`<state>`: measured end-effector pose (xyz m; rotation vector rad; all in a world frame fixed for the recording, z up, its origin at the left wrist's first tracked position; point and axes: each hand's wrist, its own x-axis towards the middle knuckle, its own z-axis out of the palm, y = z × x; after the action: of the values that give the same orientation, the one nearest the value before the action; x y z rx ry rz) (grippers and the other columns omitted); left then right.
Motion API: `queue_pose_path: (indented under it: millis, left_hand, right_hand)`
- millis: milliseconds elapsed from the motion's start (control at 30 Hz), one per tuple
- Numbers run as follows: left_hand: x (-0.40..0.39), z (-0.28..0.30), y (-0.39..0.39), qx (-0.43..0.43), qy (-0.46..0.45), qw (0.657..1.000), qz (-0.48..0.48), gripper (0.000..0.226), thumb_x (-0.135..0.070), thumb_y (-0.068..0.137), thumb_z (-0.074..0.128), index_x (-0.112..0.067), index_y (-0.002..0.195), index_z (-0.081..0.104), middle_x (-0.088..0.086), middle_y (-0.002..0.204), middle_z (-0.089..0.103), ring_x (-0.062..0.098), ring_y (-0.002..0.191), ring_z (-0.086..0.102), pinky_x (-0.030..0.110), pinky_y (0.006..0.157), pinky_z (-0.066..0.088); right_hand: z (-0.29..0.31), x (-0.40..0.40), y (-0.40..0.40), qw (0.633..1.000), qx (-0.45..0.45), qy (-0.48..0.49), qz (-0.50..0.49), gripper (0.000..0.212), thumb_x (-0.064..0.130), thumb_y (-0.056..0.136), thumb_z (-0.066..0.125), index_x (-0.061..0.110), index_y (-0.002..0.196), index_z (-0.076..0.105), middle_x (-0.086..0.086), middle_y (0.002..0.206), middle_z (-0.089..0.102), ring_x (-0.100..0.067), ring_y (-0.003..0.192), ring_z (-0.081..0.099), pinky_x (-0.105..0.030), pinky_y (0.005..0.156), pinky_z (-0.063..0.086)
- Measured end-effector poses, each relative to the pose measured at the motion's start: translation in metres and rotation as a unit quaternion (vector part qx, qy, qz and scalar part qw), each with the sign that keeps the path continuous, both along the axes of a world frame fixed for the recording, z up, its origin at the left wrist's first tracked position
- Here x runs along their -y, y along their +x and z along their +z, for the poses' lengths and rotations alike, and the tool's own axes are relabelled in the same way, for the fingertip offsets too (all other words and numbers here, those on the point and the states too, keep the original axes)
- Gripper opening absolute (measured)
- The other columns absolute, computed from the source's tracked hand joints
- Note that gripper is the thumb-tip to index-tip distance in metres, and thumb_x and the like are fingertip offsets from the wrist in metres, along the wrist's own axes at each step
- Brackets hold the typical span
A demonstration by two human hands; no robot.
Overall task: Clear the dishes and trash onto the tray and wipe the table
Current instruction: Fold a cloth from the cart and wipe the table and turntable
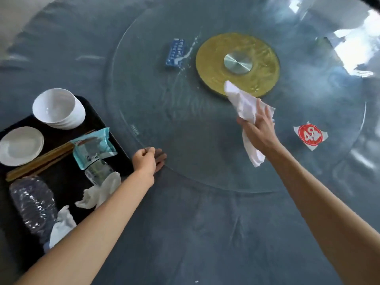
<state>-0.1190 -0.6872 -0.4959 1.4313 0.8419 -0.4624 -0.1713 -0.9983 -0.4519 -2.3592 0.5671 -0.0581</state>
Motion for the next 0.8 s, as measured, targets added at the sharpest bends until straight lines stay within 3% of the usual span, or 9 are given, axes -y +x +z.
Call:
queue_pose_path:
  millis: [100,233,433,533,600,633,667,733,800]
  left_hand:
    - [-0.005,-0.004,-0.002,0.003,-0.029,1.000,0.010,0.003,-0.013,0.105,0.049,-0.014,0.108,0.050,0.003,0.094,0.071,0.018,0.076,0.072,0.032,0.076,0.056]
    - [-0.005,-0.003,0.000,0.003,-0.047,0.999,0.007,0.007,-0.012,0.105,0.049,-0.011,0.111,0.048,0.006,0.095,0.070,0.020,0.078,0.072,0.033,0.077,0.056]
    - [-0.003,0.004,-0.009,-0.021,-0.065,0.998,-0.004,0.007,-0.013,0.105,0.048,-0.010,0.111,0.047,0.006,0.096,0.070,0.018,0.079,0.072,0.030,0.070,0.056]
    - [0.005,0.005,-0.025,-0.032,-0.072,0.997,-0.006,0.004,-0.015,0.104,0.050,-0.013,0.101,0.048,0.005,0.097,0.072,0.016,0.075,0.072,0.030,0.068,0.056]
    - [0.011,0.004,-0.040,-0.044,-0.087,0.995,-0.015,0.009,-0.016,0.104,0.051,-0.015,0.096,0.048,0.003,0.096,0.074,0.015,0.075,0.073,0.029,0.068,0.057]
    - [0.014,0.002,-0.046,-0.053,-0.103,0.993,-0.021,0.009,-0.016,0.104,0.052,-0.015,0.096,0.049,0.003,0.096,0.075,0.016,0.078,0.073,0.029,0.070,0.057]
    - [0.017,0.002,-0.052,-0.066,-0.120,0.990,-0.034,0.007,-0.015,0.103,0.053,-0.014,0.097,0.051,0.004,0.097,0.075,0.017,0.081,0.074,0.029,0.071,0.057]
    - [0.021,0.000,-0.060,-0.096,-0.133,0.984,-0.072,0.002,-0.012,0.100,0.058,-0.011,0.098,0.058,0.008,0.098,0.076,0.021,0.085,0.073,0.031,0.073,0.058]
    - [0.022,0.000,-0.059,-0.103,-0.113,0.985,-0.082,0.004,-0.009,0.096,0.060,-0.008,0.094,0.063,0.010,0.095,0.076,0.022,0.083,0.072,0.030,0.074,0.058]
  right_hand:
    - [-0.049,-0.023,0.005,0.976,-0.120,-0.153,0.093,0.058,0.079,0.092,0.034,0.072,0.145,0.011,0.011,0.170,-0.014,-0.021,0.153,-0.022,-0.066,0.120,-0.006]
    - [-0.076,-0.040,0.007,0.957,-0.118,-0.226,0.139,0.063,0.076,0.092,0.024,0.073,0.147,-0.006,-0.005,0.173,-0.016,-0.034,0.157,-0.021,-0.061,0.125,-0.005]
    - [-0.068,-0.098,-0.065,0.925,-0.055,-0.208,0.314,0.084,0.032,0.082,0.042,0.065,0.153,0.014,-0.001,0.174,-0.006,-0.033,0.159,-0.014,-0.049,0.129,-0.004]
    - [-0.059,-0.099,-0.109,0.931,-0.029,-0.085,0.355,0.088,0.005,0.077,0.049,0.053,0.151,0.041,0.013,0.171,0.017,-0.018,0.160,-0.001,-0.034,0.129,-0.001]
    - [-0.047,-0.081,-0.131,0.971,0.018,0.042,0.233,0.079,-0.003,0.077,0.045,0.048,0.136,0.059,0.034,0.146,0.050,0.003,0.145,0.039,-0.024,0.120,0.029]
    - [-0.037,-0.071,-0.134,0.988,0.059,0.090,0.113,0.066,0.001,0.081,0.045,0.049,0.120,0.067,0.041,0.117,0.064,0.012,0.115,0.057,-0.022,0.101,0.047]
    - [-0.028,-0.058,-0.130,0.984,0.108,0.141,-0.023,0.050,0.007,0.084,0.045,0.047,0.099,0.073,0.036,0.087,0.067,0.013,0.083,0.059,-0.022,0.077,0.052]
    - [-0.011,-0.028,-0.109,0.912,0.201,0.247,-0.257,0.028,0.019,0.087,0.051,0.029,0.075,0.075,0.023,0.063,0.063,0.007,0.062,0.053,-0.022,0.061,0.050]
    - [0.007,0.006,-0.081,0.836,0.263,0.308,-0.369,0.023,0.027,0.090,0.060,0.020,0.075,0.075,0.018,0.069,0.071,0.000,0.066,0.063,-0.026,0.066,0.055]
